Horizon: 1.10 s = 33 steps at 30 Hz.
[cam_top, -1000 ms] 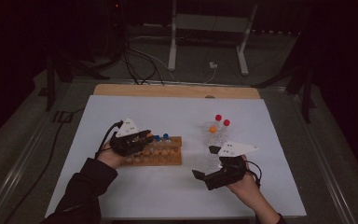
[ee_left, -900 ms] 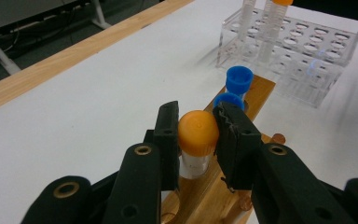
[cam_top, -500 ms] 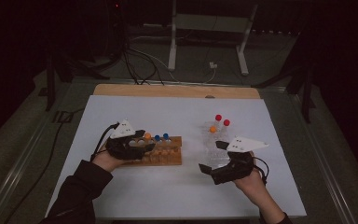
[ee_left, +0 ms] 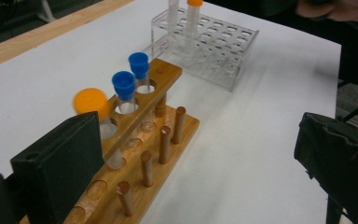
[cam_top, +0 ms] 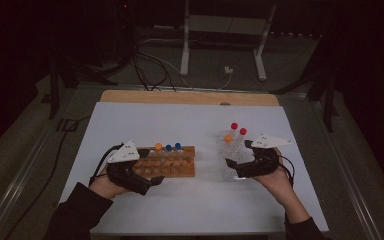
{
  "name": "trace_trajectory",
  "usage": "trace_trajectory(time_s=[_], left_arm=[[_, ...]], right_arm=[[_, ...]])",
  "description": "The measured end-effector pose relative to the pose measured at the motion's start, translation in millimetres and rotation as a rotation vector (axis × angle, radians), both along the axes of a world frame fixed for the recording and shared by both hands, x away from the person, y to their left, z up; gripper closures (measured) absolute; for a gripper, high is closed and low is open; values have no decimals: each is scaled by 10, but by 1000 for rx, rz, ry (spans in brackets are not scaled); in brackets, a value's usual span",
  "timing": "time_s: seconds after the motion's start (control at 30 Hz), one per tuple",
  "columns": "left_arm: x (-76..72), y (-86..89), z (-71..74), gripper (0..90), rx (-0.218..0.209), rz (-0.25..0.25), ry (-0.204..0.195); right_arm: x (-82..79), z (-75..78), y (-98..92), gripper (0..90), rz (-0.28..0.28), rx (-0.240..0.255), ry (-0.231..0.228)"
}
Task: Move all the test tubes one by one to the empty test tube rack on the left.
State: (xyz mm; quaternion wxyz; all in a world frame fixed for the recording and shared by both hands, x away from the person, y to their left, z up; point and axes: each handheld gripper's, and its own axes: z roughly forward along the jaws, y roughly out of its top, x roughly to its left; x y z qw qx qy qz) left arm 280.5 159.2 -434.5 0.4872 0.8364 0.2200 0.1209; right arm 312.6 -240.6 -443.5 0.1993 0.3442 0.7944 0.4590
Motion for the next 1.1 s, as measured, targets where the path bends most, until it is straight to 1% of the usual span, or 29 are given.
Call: trace_trajectory(time_s=[0.03, 0.1, 0.13, 0.2, 0.23, 0.27, 0.37, 0.43, 0.47, 0.53, 0.6, 0.67, 0.73, 0.83, 0.93, 1.0, 1.1], left_arm=[[-11, 1, -1, 18, 3, 4, -4], [-21, 8, -3, 18, -4, -2, -3], [-24, 11, -4, 18, -4, -1, -5], [-31, 15, -11, 18, -7, -1, -6], [-32, 17, -14, 18, -9, -1, -5], [-31, 20, -15, 18, -13, -4, -4], [-25, 32, -13, 18, -17, 0, -7], [-25, 37, -14, 18, -15, 4, -10], [-25, 40, -14, 18, -16, -1, -7], [-26, 41, -15, 18, -14, 3, -10], [-26, 44, -15, 18, -15, 2, -9], [-26, 43, -16, 18, -14, 2, -9], [-26, 41, -19, 18, -14, 6, -10], [-19, 40, -24, 18, -13, 5, -7], [-16, 33, -27, 18, -12, -1, -4], [-19, 29, -24, 18, -11, -3, -6], [-20, 25, -14, 18, -13, -4, -7]], right_arm=[[46, -26, -7, 53, -9, -4, 7], [122, -69, -20, 98, -17, -6, 17], [154, -85, -17, 139, -33, -16, 18], [211, -117, -17, 239, -32, -14, 21], [236, -131, -14, 296, -34, -23, 18], [265, -148, -4, 319, -40, -31, 18], [358, -196, 14, 414, -33, -43, 41], [405, -217, 29, 490, -37, -55, 45], [421, -226, 36, 525, -30, -68, 42], [451, -244, 58, 574, -30, -77, 47], [475, -259, 80, 612, -27, -104, 40], [496, -265, 92, 647, -23, -103, 41], [507, -273, 111, 694, -24, -114, 39], [509, -285, 138, 733, -27, -123, 35], [504, -278, 153, 746, -28, -128, 39], [491, -262, 157, 747, -30, -134, 31], [472, -207, 136, 748, -29, -118, 20]])
